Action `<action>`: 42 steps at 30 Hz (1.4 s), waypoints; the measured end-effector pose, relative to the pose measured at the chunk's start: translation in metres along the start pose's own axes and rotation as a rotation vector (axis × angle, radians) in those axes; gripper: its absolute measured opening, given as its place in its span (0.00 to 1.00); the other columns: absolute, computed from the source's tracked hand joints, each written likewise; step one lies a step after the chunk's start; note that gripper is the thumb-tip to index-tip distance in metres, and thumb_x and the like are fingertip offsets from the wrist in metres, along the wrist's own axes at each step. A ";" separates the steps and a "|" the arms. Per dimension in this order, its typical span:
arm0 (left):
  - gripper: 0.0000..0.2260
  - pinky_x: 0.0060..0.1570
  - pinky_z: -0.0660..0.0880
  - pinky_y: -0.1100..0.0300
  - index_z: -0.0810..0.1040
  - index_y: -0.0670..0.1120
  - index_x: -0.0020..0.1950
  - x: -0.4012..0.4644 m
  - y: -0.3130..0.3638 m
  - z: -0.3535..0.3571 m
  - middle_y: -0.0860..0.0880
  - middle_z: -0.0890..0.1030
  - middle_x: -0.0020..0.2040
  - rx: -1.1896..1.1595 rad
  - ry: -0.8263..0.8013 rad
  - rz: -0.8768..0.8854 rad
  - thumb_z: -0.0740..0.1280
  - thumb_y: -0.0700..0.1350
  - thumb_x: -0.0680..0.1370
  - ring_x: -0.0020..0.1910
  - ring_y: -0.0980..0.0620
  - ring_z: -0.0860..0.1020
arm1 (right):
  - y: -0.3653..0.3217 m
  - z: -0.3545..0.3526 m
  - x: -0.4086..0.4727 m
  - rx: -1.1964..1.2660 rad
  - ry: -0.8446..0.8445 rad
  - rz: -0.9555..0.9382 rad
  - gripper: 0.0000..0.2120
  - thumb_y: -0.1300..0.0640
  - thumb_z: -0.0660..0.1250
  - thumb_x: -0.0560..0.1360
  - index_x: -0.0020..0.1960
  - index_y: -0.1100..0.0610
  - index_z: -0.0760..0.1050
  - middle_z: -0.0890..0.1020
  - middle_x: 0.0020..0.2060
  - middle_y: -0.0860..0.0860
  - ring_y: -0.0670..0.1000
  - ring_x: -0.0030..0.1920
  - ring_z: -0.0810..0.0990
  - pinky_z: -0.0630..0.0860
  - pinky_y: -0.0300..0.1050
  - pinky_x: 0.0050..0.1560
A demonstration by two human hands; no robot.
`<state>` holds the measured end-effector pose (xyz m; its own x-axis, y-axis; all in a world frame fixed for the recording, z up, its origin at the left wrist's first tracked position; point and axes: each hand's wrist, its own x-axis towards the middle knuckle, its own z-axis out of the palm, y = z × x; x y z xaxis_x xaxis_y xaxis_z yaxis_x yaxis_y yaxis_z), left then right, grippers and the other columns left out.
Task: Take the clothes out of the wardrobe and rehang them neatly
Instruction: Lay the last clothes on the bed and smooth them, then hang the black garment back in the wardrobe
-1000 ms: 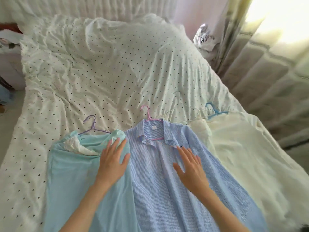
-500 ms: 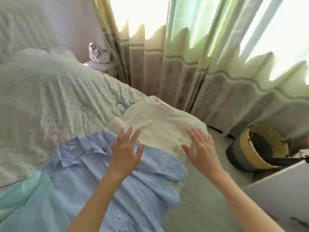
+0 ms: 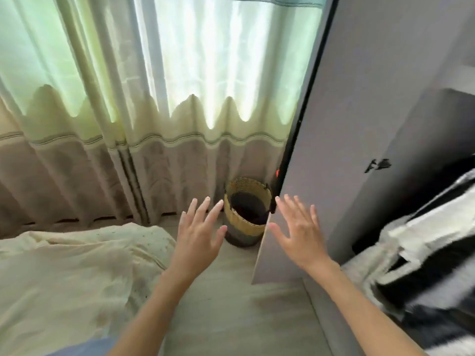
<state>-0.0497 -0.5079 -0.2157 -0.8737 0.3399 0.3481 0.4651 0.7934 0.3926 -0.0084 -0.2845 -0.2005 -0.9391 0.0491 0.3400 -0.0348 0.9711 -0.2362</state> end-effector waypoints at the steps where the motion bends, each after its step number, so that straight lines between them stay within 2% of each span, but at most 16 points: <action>1: 0.25 0.63 0.64 0.39 0.68 0.49 0.70 0.018 0.015 0.010 0.42 0.70 0.68 -0.013 -0.023 0.042 0.53 0.56 0.75 0.70 0.37 0.64 | 0.019 -0.007 0.000 -0.024 0.007 0.043 0.32 0.37 0.46 0.75 0.75 0.49 0.53 0.58 0.75 0.51 0.51 0.75 0.50 0.39 0.52 0.71; 4: 0.27 0.67 0.58 0.41 0.65 0.50 0.72 0.064 0.059 0.048 0.43 0.66 0.72 -0.067 -0.095 0.168 0.50 0.58 0.75 0.73 0.39 0.58 | 0.076 -0.025 -0.005 -0.108 0.027 0.180 0.36 0.35 0.38 0.71 0.76 0.49 0.50 0.56 0.75 0.50 0.50 0.76 0.49 0.39 0.52 0.72; 7: 0.29 0.70 0.55 0.40 0.61 0.50 0.74 0.104 0.100 0.087 0.43 0.62 0.74 -0.076 -0.180 0.337 0.46 0.60 0.75 0.74 0.39 0.54 | 0.128 -0.045 -0.007 -0.178 0.059 0.331 0.38 0.34 0.37 0.70 0.76 0.49 0.49 0.54 0.76 0.50 0.50 0.76 0.47 0.40 0.53 0.73; 10: 0.29 0.70 0.39 0.50 0.51 0.55 0.76 0.144 0.138 0.114 0.48 0.53 0.77 -0.050 -0.247 0.538 0.42 0.63 0.76 0.75 0.45 0.43 | 0.174 -0.064 -0.005 -0.253 0.105 0.465 0.39 0.34 0.35 0.69 0.76 0.49 0.49 0.53 0.76 0.50 0.49 0.76 0.46 0.40 0.53 0.73; 12: 0.27 0.69 0.37 0.52 0.49 0.55 0.76 0.171 0.158 0.128 0.49 0.50 0.77 -0.064 -0.279 0.640 0.44 0.62 0.78 0.75 0.46 0.40 | 0.195 -0.075 -0.005 -0.270 0.146 0.553 0.39 0.34 0.35 0.69 0.76 0.49 0.50 0.53 0.76 0.50 0.49 0.76 0.46 0.40 0.52 0.73; 16: 0.30 0.70 0.44 0.51 0.55 0.53 0.75 0.222 0.190 0.159 0.47 0.56 0.76 -0.188 -0.306 0.733 0.41 0.61 0.74 0.76 0.45 0.46 | 0.219 -0.081 -0.002 -0.294 0.183 0.678 0.38 0.35 0.35 0.70 0.76 0.50 0.51 0.55 0.75 0.51 0.50 0.76 0.47 0.41 0.53 0.74; 19: 0.33 0.72 0.45 0.52 0.52 0.53 0.76 0.242 0.213 0.181 0.48 0.53 0.76 -0.219 -0.388 0.755 0.38 0.62 0.72 0.76 0.46 0.44 | 0.239 -0.083 0.000 -0.305 0.180 0.739 0.37 0.35 0.36 0.71 0.76 0.50 0.52 0.56 0.75 0.51 0.50 0.76 0.48 0.39 0.49 0.71; 25: 0.27 0.73 0.45 0.53 0.48 0.54 0.76 0.277 0.245 0.229 0.49 0.51 0.77 -0.175 -0.507 0.794 0.43 0.59 0.78 0.76 0.49 0.43 | 0.284 -0.086 0.012 -0.336 0.199 0.815 0.36 0.36 0.37 0.72 0.75 0.51 0.54 0.57 0.75 0.52 0.52 0.76 0.50 0.41 0.52 0.71; 27: 0.32 0.72 0.47 0.53 0.50 0.53 0.76 0.288 0.260 0.243 0.47 0.53 0.76 -0.218 -0.500 0.795 0.39 0.63 0.74 0.76 0.48 0.45 | 0.302 -0.087 0.016 -0.332 0.193 0.823 0.36 0.36 0.37 0.71 0.76 0.50 0.53 0.56 0.75 0.52 0.51 0.76 0.48 0.39 0.49 0.71; 29: 0.36 0.72 0.47 0.55 0.52 0.52 0.75 0.299 0.277 0.254 0.47 0.55 0.76 -0.259 -0.505 0.801 0.36 0.64 0.70 0.76 0.48 0.47 | 0.324 -0.089 0.021 -0.322 0.208 0.828 0.34 0.37 0.40 0.74 0.76 0.51 0.53 0.56 0.75 0.52 0.51 0.76 0.48 0.37 0.48 0.71; 32: 0.36 0.71 0.50 0.55 0.57 0.50 0.75 0.317 0.303 0.273 0.44 0.59 0.75 -0.333 -0.479 0.803 0.39 0.66 0.72 0.75 0.45 0.52 | 0.359 -0.094 0.032 -0.315 0.215 0.823 0.26 0.45 0.52 0.80 0.76 0.52 0.52 0.54 0.75 0.53 0.50 0.76 0.46 0.36 0.45 0.72; 34: 0.37 0.71 0.51 0.55 0.58 0.49 0.74 0.331 0.323 0.287 0.44 0.59 0.74 -0.343 -0.481 0.774 0.39 0.67 0.71 0.75 0.45 0.53 | 0.384 -0.100 0.039 -0.322 0.204 0.794 0.25 0.47 0.51 0.81 0.76 0.52 0.51 0.53 0.76 0.52 0.50 0.76 0.45 0.35 0.45 0.71; 36: 0.36 0.71 0.52 0.55 0.59 0.49 0.74 0.346 0.348 0.301 0.44 0.59 0.74 -0.339 -0.478 0.765 0.41 0.64 0.71 0.75 0.46 0.54 | 0.412 -0.110 0.049 -0.342 0.191 0.777 0.26 0.47 0.51 0.81 0.76 0.52 0.51 0.54 0.76 0.53 0.51 0.76 0.45 0.35 0.46 0.72; 38: 0.29 0.71 0.53 0.56 0.60 0.49 0.74 0.361 0.377 0.312 0.44 0.61 0.74 -0.337 -0.484 0.762 0.48 0.61 0.76 0.74 0.47 0.57 | 0.441 -0.122 0.063 -0.370 0.166 0.767 0.26 0.48 0.53 0.81 0.76 0.52 0.50 0.54 0.76 0.53 0.51 0.76 0.46 0.37 0.48 0.72; 40: 0.22 0.70 0.58 0.57 0.60 0.49 0.74 0.373 0.406 0.324 0.47 0.63 0.73 -0.367 -0.484 0.766 0.55 0.52 0.81 0.72 0.49 0.61 | 0.470 -0.133 0.079 -0.391 0.179 0.726 0.26 0.49 0.54 0.81 0.76 0.53 0.52 0.55 0.75 0.53 0.52 0.76 0.47 0.38 0.49 0.72; 42: 0.20 0.65 0.62 0.60 0.61 0.49 0.73 0.381 0.434 0.333 0.49 0.65 0.71 -0.399 -0.476 0.761 0.56 0.49 0.81 0.68 0.50 0.66 | 0.497 -0.139 0.094 -0.452 0.135 0.702 0.26 0.50 0.55 0.80 0.76 0.54 0.54 0.56 0.75 0.54 0.53 0.76 0.49 0.38 0.50 0.72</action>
<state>-0.2287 0.1338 -0.1961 -0.2456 0.9274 0.2823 0.8653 0.0784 0.4951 -0.0666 0.2347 -0.1597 -0.6417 0.6757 0.3629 0.7087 0.7032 -0.0562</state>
